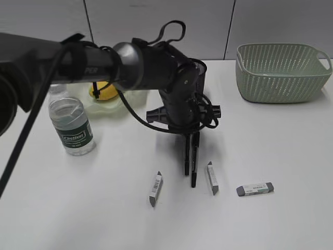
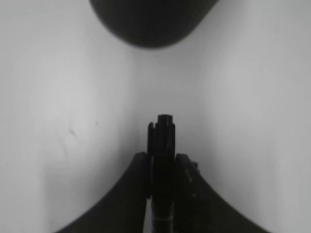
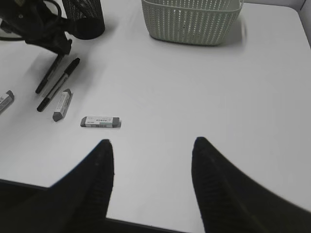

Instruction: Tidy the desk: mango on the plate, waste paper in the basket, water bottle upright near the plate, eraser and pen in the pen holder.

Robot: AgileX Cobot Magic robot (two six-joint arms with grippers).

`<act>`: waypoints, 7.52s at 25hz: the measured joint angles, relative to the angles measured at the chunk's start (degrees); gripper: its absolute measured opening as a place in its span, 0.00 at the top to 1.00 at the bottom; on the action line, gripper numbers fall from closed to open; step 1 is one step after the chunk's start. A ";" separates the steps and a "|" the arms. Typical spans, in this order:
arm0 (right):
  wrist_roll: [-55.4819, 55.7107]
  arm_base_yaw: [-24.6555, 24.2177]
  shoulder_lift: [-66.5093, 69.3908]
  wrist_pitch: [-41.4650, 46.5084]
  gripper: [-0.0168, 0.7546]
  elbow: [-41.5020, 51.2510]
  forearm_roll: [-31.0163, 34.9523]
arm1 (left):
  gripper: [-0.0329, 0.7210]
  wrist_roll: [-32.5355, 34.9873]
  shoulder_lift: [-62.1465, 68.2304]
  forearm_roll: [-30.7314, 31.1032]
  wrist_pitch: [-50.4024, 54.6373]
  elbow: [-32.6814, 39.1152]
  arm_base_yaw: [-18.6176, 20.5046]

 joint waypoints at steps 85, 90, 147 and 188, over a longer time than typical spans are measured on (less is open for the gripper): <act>0.04 0.00 0.00 -0.02 0.44 0.00 0.06 | 0.64 35.43 -116.47 0.55 24.73 67.07 8.61; 0.04 0.00 0.00 -0.07 0.44 0.00 0.06 | 0.64 35.43 -127.58 -0.21 24.94 70.83 8.61; 7.65 11.69 114.61 -14.74 0.48 -45.29 13.67 | 0.53 41.04 -134.40 -2.31 19.68 72.90 31.19; 8.05 15.13 100.64 -49.01 0.85 -47.69 -0.69 | 0.53 41.04 -134.40 -2.36 19.68 72.90 31.19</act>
